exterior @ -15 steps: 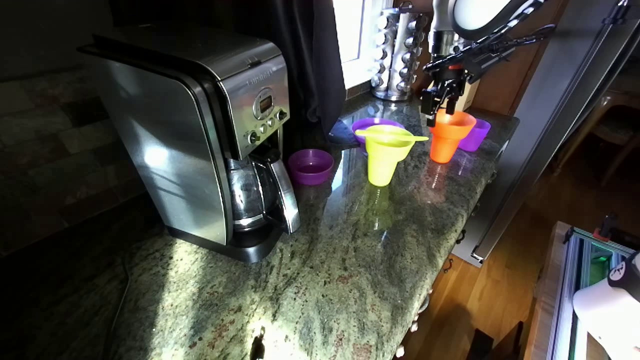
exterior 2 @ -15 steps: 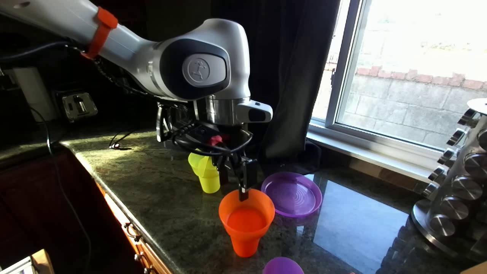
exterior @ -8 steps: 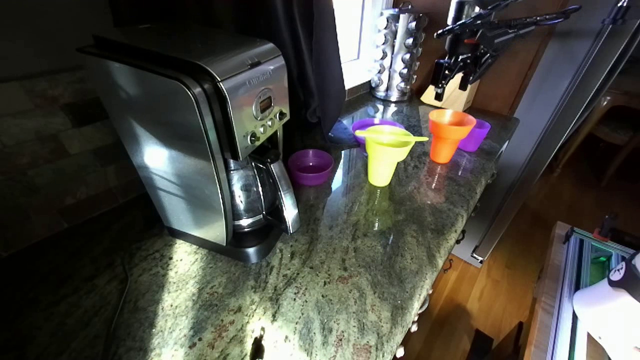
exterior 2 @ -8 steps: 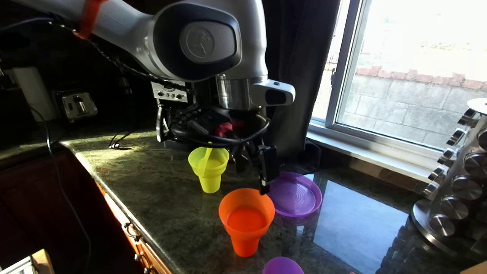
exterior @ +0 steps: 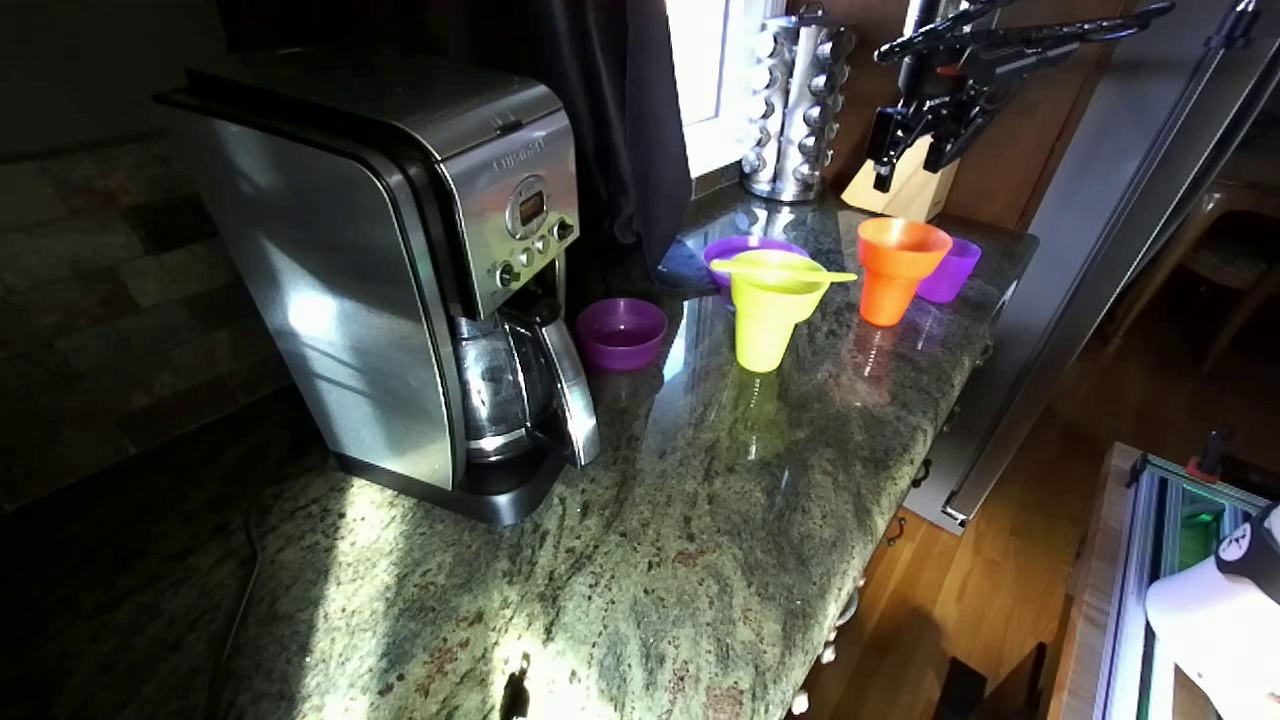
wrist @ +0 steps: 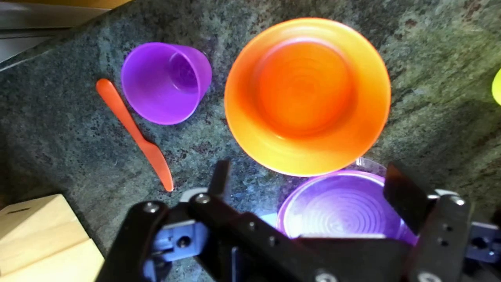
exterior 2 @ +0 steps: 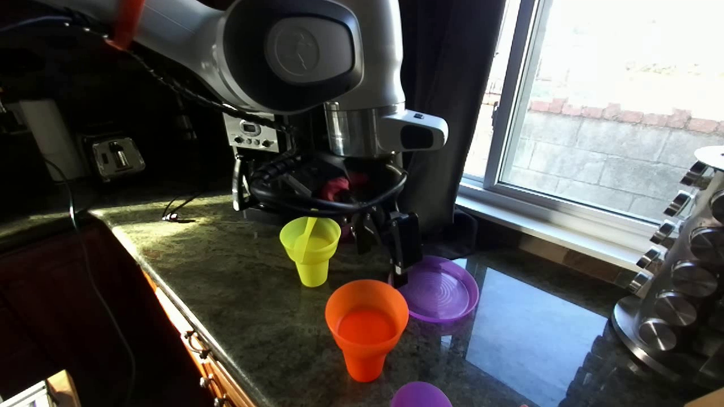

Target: Pick up the orange bowl and place it on top of the orange cup, pick up the orange knife and place it on top of the orange bowl

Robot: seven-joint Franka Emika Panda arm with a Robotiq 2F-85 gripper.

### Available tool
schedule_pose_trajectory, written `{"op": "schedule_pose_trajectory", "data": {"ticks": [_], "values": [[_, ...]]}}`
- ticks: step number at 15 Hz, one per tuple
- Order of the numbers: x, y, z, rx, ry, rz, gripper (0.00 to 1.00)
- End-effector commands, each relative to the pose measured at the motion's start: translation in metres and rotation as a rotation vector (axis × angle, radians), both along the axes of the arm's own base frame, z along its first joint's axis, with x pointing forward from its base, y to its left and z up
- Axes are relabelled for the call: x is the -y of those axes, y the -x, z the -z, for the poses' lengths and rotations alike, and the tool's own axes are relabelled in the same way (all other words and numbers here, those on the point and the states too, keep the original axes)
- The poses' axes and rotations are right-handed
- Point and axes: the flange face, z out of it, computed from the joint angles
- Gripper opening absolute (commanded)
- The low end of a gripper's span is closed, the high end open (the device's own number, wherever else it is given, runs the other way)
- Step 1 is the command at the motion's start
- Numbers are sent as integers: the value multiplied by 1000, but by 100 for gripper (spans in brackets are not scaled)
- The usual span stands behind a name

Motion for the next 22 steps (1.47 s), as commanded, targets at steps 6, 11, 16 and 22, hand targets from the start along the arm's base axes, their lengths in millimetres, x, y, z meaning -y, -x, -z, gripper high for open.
{"op": "schedule_pose_trajectory", "data": {"ticks": [6,11,16,22], "values": [[127,-12,-18,23,23,116,100],[170,-30,-1,-41,32,-40,100],[190,-47,30,-130,-12,-167,100],[217,-51,75,-232,-76,-188,100]]}}
